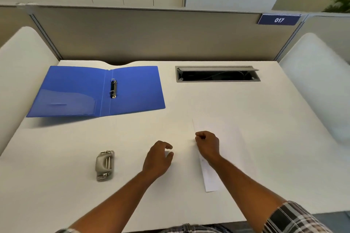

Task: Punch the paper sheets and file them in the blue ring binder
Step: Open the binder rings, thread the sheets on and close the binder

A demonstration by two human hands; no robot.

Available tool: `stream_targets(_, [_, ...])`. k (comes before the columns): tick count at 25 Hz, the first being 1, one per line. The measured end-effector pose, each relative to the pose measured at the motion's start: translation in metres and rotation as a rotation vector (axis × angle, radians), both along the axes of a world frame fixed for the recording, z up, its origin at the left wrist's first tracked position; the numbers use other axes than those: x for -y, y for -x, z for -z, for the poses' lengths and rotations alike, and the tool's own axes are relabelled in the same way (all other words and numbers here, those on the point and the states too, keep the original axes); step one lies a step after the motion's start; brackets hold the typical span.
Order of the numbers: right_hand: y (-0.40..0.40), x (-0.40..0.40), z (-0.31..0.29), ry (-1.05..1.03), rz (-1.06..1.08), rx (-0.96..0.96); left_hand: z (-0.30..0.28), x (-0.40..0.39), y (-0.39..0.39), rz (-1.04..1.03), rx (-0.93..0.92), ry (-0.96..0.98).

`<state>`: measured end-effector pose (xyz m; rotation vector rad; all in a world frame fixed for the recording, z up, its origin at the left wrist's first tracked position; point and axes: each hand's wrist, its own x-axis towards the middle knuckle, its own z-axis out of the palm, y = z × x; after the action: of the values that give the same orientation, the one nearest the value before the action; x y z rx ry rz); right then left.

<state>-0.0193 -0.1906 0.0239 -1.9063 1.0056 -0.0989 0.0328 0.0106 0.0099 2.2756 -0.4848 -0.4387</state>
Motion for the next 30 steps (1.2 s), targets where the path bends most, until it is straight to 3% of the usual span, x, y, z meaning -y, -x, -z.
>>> stream_targets(4, [0.035, 0.064, 0.006, 0.186, 0.037, -0.083, 0.006, 0.057, 0.030, 0.217, 0.084, -0.102])
stream_targets(9, [0.064, 0.117, 0.008, 0.387, 0.103, -0.364, 0.019, 0.090, 0.054, 0.370, 0.193, -0.352])
stream_targets(15, [0.073, 0.140, 0.013, 0.209, 0.068, -0.367, 0.020, 0.102, 0.059, 0.286, 0.178, -0.444])
stream_targets(19, [0.078, 0.158, 0.012, -0.079, 0.145, -0.181, 0.021, 0.107, 0.061, 0.239, 0.160, -0.453])
stream_targets(21, [0.086, 0.164, 0.014, -0.123, 0.020, -0.147, 0.021, 0.107, 0.064, 0.233, 0.150, -0.450])
stream_targets(24, [0.099, 0.167, 0.013, -0.121, -0.132, -0.049, 0.021, 0.103, 0.071, 0.174, 0.109, -0.327])
stream_targets(28, [0.108, 0.167, -0.003, -0.201, -0.126, 0.154, 0.010, 0.111, 0.067, -0.253, -0.184, 0.247])
stream_targets(30, [0.107, 0.162, -0.018, -0.245, -0.136, 0.251, -0.013, 0.121, 0.054, -0.289, -0.365, 0.405])
